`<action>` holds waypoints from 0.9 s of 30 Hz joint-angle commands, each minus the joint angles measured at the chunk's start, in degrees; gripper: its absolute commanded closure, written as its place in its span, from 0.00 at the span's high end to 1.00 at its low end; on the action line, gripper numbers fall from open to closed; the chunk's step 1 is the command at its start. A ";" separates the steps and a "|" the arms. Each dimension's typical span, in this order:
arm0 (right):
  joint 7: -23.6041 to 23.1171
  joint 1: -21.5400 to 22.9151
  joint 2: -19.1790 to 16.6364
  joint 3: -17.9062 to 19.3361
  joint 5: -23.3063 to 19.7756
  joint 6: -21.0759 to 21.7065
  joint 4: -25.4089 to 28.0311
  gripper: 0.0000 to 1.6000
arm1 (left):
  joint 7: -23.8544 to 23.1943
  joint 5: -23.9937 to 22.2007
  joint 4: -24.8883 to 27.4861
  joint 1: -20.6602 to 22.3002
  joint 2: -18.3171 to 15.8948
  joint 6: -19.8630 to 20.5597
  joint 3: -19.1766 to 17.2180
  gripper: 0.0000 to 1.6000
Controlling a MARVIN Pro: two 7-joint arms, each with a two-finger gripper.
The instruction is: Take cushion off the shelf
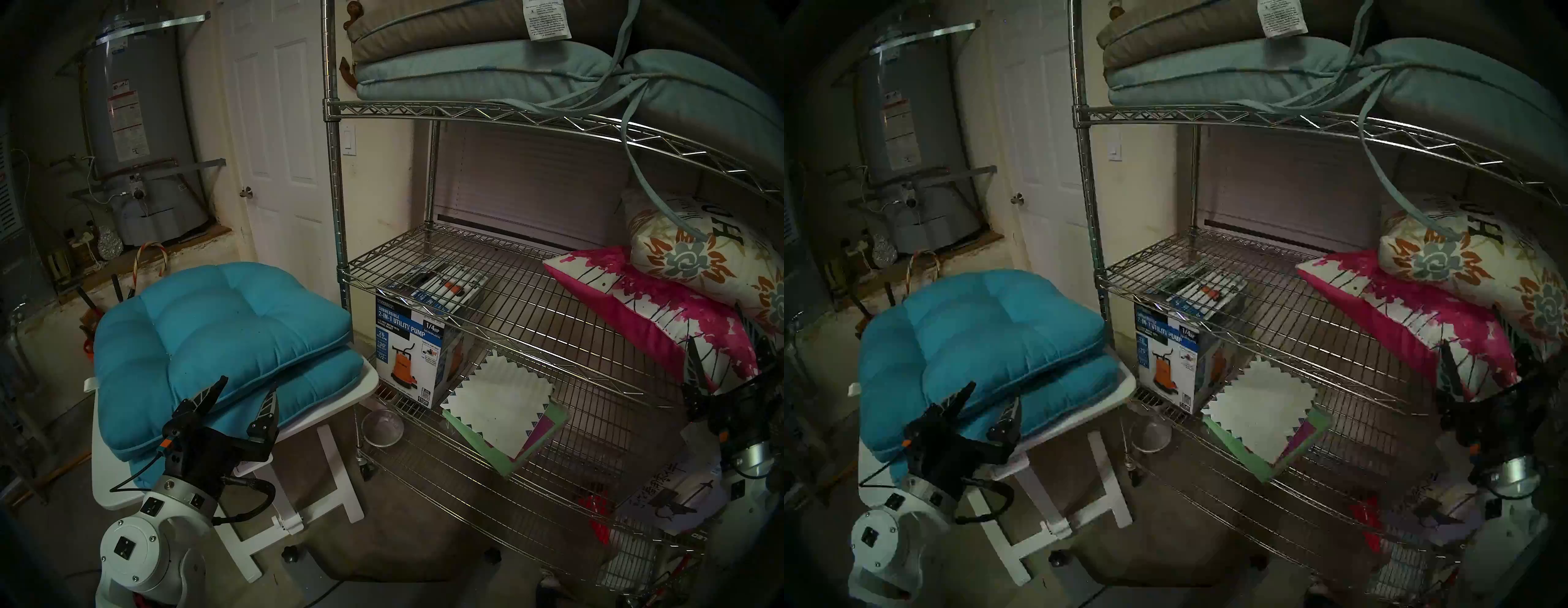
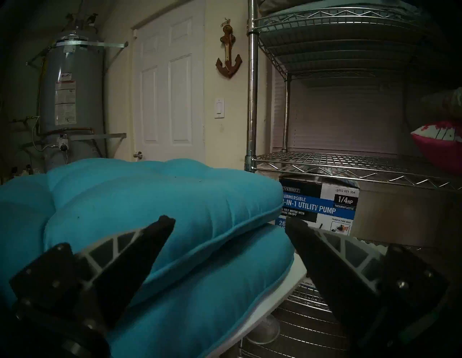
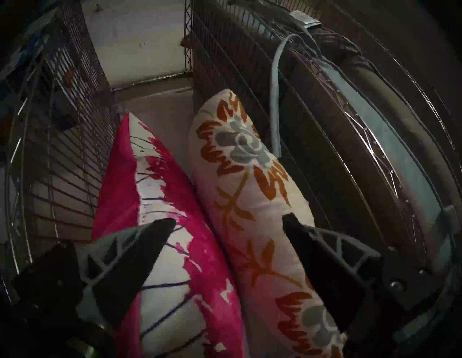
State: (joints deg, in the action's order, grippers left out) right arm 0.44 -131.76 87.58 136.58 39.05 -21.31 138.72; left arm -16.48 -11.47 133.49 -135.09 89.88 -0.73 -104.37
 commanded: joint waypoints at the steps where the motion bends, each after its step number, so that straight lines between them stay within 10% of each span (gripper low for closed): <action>1: -1.45 3.28 -4.93 3.39 -1.23 1.08 1.28 1.00 | 0.05 -0.01 1.12 0.10 0.04 -0.16 -0.04 1.00; 27: -8.89 17.22 -20.59 5.77 -0.56 4.33 -11.41 1.00 | 0.05 -0.01 1.13 0.09 0.05 -0.16 -0.04 1.00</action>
State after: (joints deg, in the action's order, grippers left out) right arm -8.21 -120.12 72.71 142.17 37.62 -16.92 130.80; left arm -16.49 -11.47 133.49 -135.09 89.88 -0.73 -104.37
